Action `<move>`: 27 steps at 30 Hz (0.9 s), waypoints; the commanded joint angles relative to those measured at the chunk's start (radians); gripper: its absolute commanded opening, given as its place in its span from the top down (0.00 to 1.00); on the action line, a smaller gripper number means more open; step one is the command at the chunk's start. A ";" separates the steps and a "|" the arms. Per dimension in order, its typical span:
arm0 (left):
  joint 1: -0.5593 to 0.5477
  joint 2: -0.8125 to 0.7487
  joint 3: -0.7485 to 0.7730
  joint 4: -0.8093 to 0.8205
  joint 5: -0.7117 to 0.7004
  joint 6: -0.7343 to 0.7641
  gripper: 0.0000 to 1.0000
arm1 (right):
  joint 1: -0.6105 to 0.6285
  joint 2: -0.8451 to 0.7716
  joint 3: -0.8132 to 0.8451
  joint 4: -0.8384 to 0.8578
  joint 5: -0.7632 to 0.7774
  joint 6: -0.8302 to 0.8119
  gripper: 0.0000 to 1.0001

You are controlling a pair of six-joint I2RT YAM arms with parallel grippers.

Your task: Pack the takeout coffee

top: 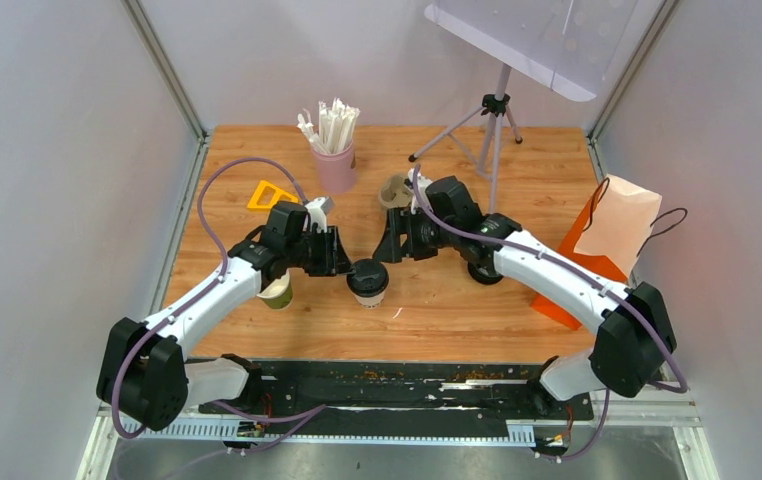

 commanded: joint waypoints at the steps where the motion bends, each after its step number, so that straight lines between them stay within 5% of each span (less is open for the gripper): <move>1: 0.004 0.003 -0.015 -0.055 -0.014 0.013 0.57 | -0.001 0.039 0.004 -0.030 -0.123 0.026 0.25; 7: 0.004 0.007 -0.015 -0.049 -0.006 0.010 0.57 | -0.001 0.114 -0.003 -0.025 -0.186 0.030 0.25; 13: 0.004 0.013 -0.017 -0.049 -0.004 0.013 0.57 | -0.001 0.156 -0.016 0.001 -0.219 0.036 0.42; 27: 0.004 0.015 -0.021 -0.053 -0.025 0.017 0.57 | -0.001 0.194 -0.071 0.039 -0.206 0.033 0.59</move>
